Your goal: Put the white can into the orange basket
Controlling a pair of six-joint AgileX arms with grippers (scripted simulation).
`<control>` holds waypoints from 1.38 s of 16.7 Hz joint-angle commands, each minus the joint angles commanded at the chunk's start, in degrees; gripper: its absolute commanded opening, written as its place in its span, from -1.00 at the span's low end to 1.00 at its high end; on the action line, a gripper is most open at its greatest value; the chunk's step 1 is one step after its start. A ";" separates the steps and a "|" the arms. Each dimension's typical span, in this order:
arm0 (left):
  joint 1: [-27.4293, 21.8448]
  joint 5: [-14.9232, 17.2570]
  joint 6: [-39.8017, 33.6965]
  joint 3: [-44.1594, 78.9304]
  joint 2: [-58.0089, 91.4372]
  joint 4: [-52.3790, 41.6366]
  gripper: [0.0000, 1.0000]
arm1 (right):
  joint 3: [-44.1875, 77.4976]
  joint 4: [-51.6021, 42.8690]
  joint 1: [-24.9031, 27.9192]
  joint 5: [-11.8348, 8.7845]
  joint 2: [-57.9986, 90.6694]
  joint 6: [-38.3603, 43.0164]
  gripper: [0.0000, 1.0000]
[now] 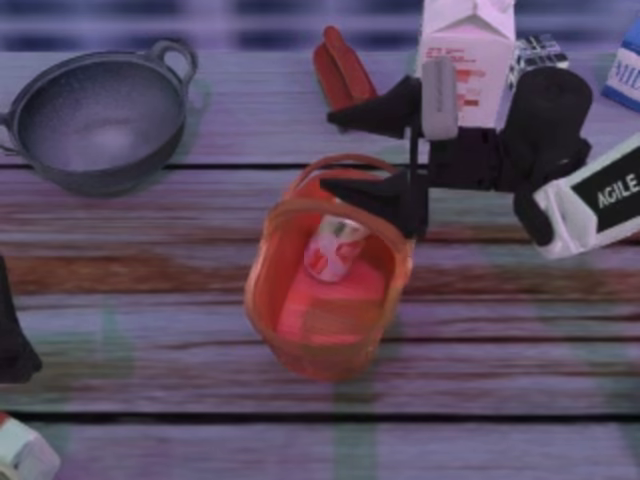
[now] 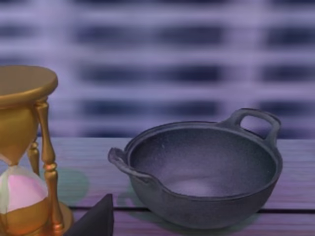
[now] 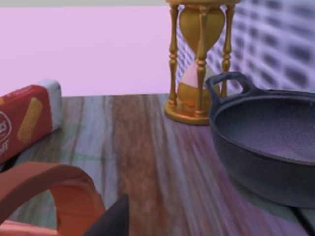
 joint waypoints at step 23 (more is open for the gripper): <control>-20.72 0.93 35.42 63.33 65.79 -43.97 1.00 | -38.64 -33.13 -9.39 31.55 -65.66 -2.02 1.00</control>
